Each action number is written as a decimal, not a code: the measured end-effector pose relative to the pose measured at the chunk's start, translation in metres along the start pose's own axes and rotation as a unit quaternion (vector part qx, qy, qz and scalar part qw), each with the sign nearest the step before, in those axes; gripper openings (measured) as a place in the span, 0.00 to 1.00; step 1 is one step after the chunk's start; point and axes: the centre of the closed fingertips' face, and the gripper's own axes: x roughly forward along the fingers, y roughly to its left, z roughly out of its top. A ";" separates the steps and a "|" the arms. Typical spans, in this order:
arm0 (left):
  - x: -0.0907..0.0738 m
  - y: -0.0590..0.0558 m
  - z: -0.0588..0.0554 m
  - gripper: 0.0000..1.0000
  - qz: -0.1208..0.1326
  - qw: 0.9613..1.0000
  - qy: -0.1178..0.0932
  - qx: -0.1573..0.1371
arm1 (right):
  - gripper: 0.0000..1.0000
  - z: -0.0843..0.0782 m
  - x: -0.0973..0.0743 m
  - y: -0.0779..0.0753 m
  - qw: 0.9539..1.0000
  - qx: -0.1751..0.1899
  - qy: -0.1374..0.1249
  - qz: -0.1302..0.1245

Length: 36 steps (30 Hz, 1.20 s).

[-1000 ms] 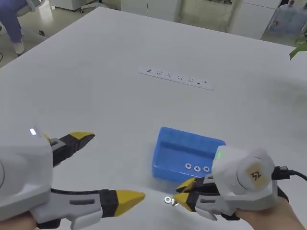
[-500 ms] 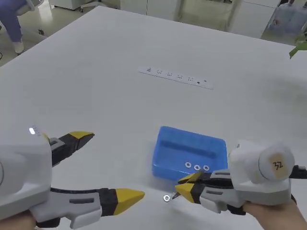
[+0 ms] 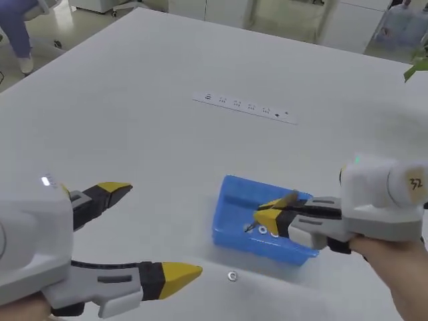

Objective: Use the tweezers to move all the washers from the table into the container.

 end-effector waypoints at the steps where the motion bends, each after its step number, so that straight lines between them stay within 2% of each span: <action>1: -0.001 0.001 0.000 0.92 0.001 1.000 0.000 -0.001 | 0.03 0.000 0.002 -0.003 1.000 0.003 0.001 -0.004; 6: -0.003 0.003 0.000 0.92 0.006 1.000 -0.001 -0.002 | 0.03 -0.005 0.016 -0.016 0.999 0.008 0.021 -0.023; 10: -0.004 0.004 0.000 0.92 0.008 1.000 -0.002 -0.002 | 0.03 -0.010 0.023 -0.022 0.999 0.020 0.034 -0.029; 16: -0.007 0.008 -0.002 0.92 0.013 1.000 -0.002 -0.006 | 0.03 -0.021 0.028 -0.028 0.997 0.025 0.059 -0.037; 19: -0.008 0.009 -0.002 0.92 0.014 1.000 -0.001 -0.006 | 0.03 -0.026 0.031 -0.032 0.997 0.022 0.065 -0.039; 22: -0.007 0.008 -0.001 0.92 0.013 1.000 -0.001 -0.004 | 0.03 -0.034 0.032 -0.037 0.996 0.014 0.082 -0.038; 36: -0.004 0.007 0.002 0.91 0.010 1.000 -0.004 -0.002 | 0.03 -0.035 0.033 -0.050 0.996 0.005 0.079 -0.036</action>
